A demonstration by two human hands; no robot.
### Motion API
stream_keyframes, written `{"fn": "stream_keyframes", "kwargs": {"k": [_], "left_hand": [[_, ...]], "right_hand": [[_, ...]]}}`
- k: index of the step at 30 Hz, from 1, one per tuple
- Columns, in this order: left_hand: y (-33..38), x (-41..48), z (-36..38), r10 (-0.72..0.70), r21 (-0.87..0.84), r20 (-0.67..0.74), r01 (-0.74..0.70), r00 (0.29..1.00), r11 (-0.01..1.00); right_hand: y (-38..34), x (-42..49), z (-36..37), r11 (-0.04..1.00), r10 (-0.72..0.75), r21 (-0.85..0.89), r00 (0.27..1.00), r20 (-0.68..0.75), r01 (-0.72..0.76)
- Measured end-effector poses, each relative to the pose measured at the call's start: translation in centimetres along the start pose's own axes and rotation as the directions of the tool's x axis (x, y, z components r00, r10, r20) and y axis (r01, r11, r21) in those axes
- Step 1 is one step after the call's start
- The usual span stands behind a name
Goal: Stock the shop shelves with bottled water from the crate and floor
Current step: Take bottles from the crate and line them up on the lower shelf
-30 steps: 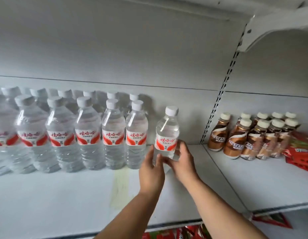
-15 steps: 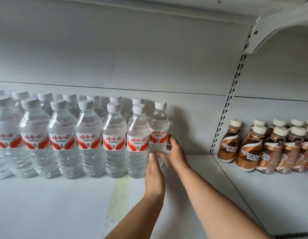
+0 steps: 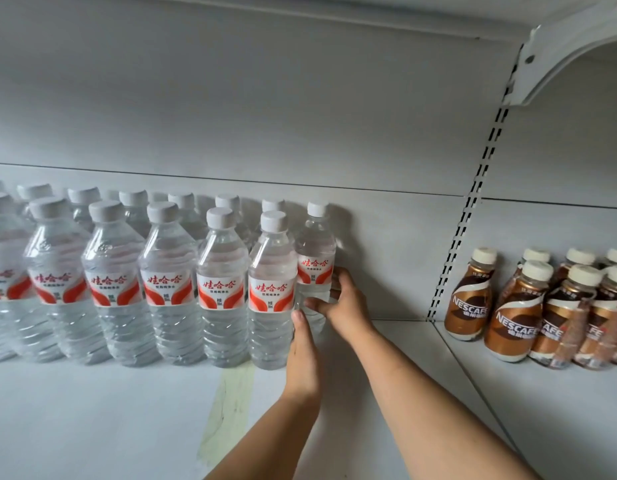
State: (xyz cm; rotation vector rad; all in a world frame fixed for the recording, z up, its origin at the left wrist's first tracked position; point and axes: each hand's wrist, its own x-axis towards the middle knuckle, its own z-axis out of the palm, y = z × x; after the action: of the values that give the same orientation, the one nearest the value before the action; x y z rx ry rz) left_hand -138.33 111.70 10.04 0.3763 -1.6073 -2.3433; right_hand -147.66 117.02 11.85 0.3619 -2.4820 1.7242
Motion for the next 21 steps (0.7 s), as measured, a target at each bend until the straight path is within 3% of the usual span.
{"fn": "stream_keyframes", "kwargs": {"k": [9, 15, 21], "left_hand": [[1.3, -1.2, 0.2, -0.065, 0.112, 0.002, 0.064, 0.998, 0.992], [7.5, -5.1, 1.1, -0.190, 0.267, 0.014, 0.179, 0.982, 0.947], [16.9, -12.9, 3.0, -0.297, 0.451, 0.086, 0.229, 0.951, 0.863]], "right_hand": [[-0.4, -0.5, -1.2, 0.993, 0.116, -0.032, 0.993, 0.035, -0.115], [-5.0, -5.3, -7.7, 0.951, 0.303, -0.056, 0.952, -0.054, -0.306], [-14.0, -15.3, -15.1, 0.887, 0.461, 0.112, 0.860, -0.219, -0.447]]}}
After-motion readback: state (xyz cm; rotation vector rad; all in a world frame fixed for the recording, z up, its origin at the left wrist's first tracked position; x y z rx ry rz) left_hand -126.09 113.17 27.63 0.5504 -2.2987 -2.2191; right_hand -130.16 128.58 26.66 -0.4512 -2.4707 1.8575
